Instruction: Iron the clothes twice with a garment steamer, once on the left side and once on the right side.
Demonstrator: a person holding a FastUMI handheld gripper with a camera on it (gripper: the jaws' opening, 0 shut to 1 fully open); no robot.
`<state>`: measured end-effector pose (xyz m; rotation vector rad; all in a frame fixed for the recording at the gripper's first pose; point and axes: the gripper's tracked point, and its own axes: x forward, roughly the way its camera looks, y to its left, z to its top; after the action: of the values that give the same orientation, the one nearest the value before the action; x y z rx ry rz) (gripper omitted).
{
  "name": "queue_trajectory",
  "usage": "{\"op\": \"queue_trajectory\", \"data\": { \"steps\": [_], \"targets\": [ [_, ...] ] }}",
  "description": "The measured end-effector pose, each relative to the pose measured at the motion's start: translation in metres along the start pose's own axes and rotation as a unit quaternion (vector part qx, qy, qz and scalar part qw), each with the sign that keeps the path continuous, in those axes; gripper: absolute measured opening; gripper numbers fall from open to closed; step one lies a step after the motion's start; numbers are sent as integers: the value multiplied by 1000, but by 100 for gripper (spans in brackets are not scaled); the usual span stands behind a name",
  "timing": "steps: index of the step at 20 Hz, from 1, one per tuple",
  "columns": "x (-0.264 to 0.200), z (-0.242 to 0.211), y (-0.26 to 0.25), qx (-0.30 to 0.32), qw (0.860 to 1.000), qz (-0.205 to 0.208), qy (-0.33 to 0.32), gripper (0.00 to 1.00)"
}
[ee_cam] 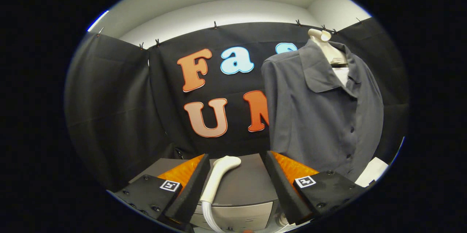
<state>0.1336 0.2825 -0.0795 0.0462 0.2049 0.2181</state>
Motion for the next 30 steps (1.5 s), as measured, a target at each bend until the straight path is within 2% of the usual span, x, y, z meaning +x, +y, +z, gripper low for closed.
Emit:
{"op": "queue_trajectory", "data": {
  "steps": [6, 13, 17, 22, 30],
  "targets": [
    [60, -44, 44, -17, 996, 8, 91, 99],
    [125, -100, 50, -44, 984, -30, 170, 99],
    [145, -129, 55, -56, 974, -34, 216, 99],
    [164, -148, 54, -61, 968, -47, 239, 99],
    [184, -179, 43, -57, 954, -72, 285, 92]
  ]
}}
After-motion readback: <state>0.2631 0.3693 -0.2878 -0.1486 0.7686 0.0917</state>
